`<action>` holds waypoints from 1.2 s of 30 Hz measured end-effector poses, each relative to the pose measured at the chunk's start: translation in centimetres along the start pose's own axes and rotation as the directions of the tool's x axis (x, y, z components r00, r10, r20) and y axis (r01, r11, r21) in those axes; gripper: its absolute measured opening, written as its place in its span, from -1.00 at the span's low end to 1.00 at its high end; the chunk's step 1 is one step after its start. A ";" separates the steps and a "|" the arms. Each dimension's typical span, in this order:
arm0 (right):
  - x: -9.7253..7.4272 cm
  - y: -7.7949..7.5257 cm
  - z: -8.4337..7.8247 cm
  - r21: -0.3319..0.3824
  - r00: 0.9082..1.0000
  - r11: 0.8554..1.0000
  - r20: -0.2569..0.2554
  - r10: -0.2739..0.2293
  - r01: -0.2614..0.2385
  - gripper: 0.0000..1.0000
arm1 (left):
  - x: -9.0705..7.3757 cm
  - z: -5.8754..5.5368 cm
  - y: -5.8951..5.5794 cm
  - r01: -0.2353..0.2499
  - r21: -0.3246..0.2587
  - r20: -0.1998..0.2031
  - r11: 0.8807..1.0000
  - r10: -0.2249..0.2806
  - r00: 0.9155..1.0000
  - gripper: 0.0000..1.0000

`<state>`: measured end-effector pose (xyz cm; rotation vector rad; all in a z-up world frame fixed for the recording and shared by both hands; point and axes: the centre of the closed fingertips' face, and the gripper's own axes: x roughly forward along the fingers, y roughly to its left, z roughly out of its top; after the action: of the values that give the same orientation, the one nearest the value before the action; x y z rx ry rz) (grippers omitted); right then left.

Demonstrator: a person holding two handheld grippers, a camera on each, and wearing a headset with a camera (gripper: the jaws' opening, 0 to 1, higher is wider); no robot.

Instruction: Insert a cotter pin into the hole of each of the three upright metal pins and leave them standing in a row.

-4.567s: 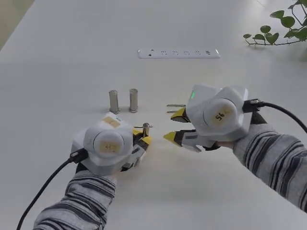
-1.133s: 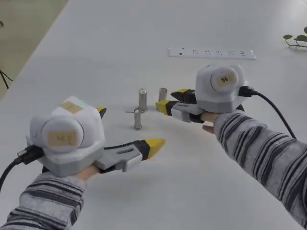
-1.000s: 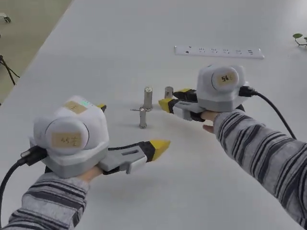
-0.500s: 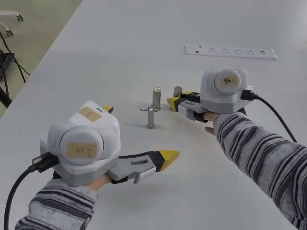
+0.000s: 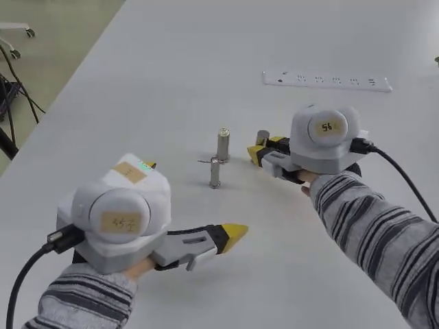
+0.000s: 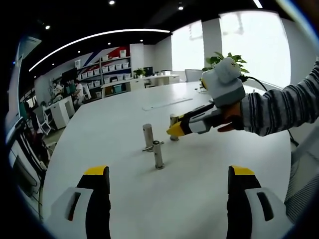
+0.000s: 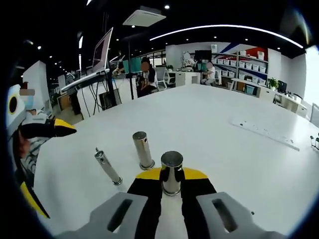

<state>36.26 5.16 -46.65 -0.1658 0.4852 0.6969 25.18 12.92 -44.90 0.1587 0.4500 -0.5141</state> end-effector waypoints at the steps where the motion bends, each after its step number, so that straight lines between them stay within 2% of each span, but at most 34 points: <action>1: -0.2 0.1 -0.2 -0.004 1.000 1.000 -0.005 -0.003 0.003 -0.83 | 0.0 0.0 0.0 0.000 0.001 0.001 1.000 0.000 1.000 0.96; 2: -0.7 0.1 -0.4 -0.021 1.000 1.000 -0.013 -0.010 0.009 -0.83 | -0.1 0.1 -0.1 0.001 0.002 0.002 1.000 -0.001 1.000 0.96; 6: -1.9 0.4 -1.0 0.004 1.000 1.000 -0.013 -0.013 0.013 -0.83 | -0.4 0.3 -0.2 -0.001 0.005 0.013 1.000 0.001 1.000 0.96; 17: -5.3 1.3 -3.7 -0.006 0.999 1.000 -0.047 -0.020 0.020 -0.83 | -1.3 0.6 -0.8 -0.003 0.009 0.024 1.000 0.003 1.000 0.95; 20: -5.9 1.4 -4.3 0.014 0.999 1.000 -0.048 -0.023 0.024 -0.83 | -1.5 0.5 -0.9 -0.004 0.006 0.023 1.000 0.004 1.000 0.94; 31: -6.8 2.1 -5.7 0.017 0.998 1.000 -0.061 -0.023 0.024 -0.83 | -1.7 0.1 -1.2 -0.003 0.015 0.010 1.000 0.003 1.000 0.92; 36: -7.0 2.3 -5.7 0.009 0.998 1.000 -0.059 -0.023 0.023 -0.83 | -1.6 -0.1 -1.3 -0.003 0.019 0.001 1.000 0.003 1.000 0.91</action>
<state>28.03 1.12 -48.27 -0.1826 0.5427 0.6684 23.22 12.54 -44.33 0.1778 0.4442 -0.5160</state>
